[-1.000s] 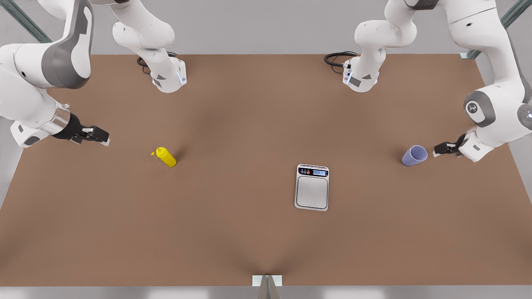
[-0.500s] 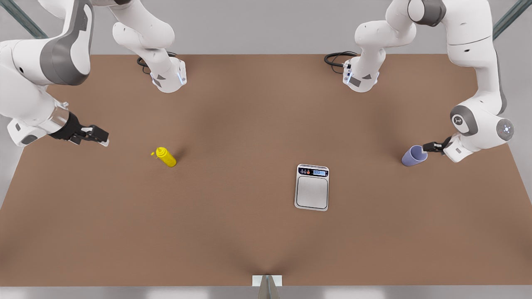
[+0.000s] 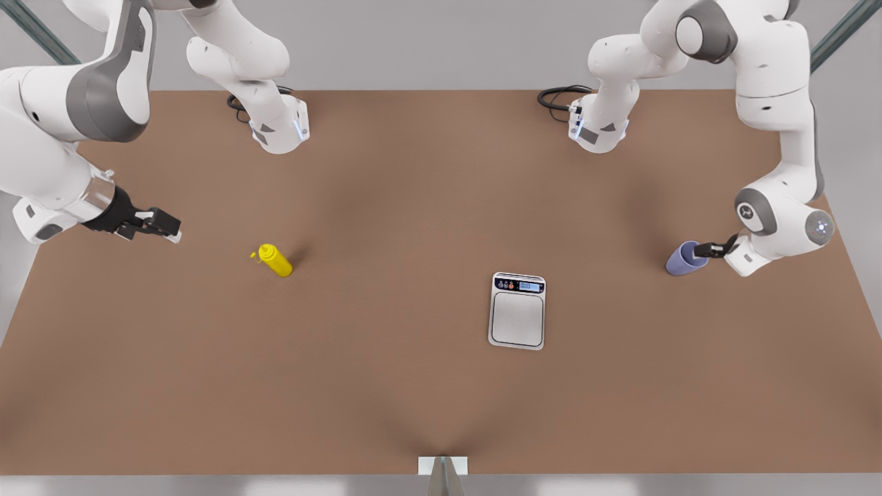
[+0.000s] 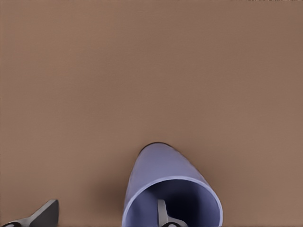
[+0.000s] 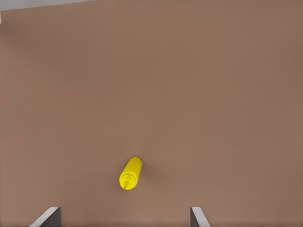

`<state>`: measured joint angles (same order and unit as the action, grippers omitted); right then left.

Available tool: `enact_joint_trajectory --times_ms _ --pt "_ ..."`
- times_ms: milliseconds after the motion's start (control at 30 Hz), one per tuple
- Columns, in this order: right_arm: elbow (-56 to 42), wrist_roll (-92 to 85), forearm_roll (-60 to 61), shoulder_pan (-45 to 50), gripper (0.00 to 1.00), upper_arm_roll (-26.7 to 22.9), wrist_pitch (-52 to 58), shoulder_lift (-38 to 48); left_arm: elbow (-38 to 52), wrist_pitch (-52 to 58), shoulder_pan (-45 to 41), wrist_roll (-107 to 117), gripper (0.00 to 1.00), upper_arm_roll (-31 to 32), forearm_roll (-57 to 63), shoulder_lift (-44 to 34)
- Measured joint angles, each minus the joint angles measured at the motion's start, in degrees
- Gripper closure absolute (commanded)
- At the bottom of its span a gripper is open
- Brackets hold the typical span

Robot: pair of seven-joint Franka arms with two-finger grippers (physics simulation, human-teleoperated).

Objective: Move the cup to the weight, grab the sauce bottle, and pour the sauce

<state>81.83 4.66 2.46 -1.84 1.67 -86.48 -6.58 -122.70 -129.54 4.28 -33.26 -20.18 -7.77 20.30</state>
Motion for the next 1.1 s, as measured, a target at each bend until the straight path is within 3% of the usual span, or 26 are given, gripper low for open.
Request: enact_joint_trajectory --times_ms 33,67,100,133,800,933,1033,1100 --pt "0.00 0.00 0.00 -0.01 0.00 0.00 0.00 -0.01 0.00 -0.26 0.05 0.28 0.16 0.02 -0.16 0.00" --pt "0.00 0.00 0.00 -0.01 0.00 0.00 0.00 -0.01 0.00 -0.27 0.02 0.55 0.44 0.05 -0.31 0.01" --pt "0.00 0.00 0.00 -0.03 0.00 0.00 0.00 -0.01 0.00 -0.19 0.03 0.56 0.61 0.06 -0.42 0.01" --pt "0.00 0.00 0.00 -0.09 0.00 0.00 0.00 -0.01 0.00 -0.19 -0.03 0.57 0.71 0.06 -0.49 0.01" --pt "0.00 0.00 0.00 -0.25 0.00 -0.18 0.97 -0.27 0.09 1.59 -0.19 6.20 0.79 1.77 0.75 -0.17" --pt "0.00 0.00 0.00 -0.42 0.00 -0.26 0.97 -0.27 2.74 5.17 -6.56 13.37 0.79 2.21 2.74 -5.13" --pt "0.00 0.00 0.00 -0.33 0.00 -0.26 0.99 -0.36 8.06 6.53 -20.08 28.86 0.76 2.33 3.29 -4.85" --pt "0.00 -0.09 -0.07 -0.42 0.00 -0.44 1.05 -0.44 14.78 10.10 -22.66 42.66 0.76 8.65 3.15 -1.58"
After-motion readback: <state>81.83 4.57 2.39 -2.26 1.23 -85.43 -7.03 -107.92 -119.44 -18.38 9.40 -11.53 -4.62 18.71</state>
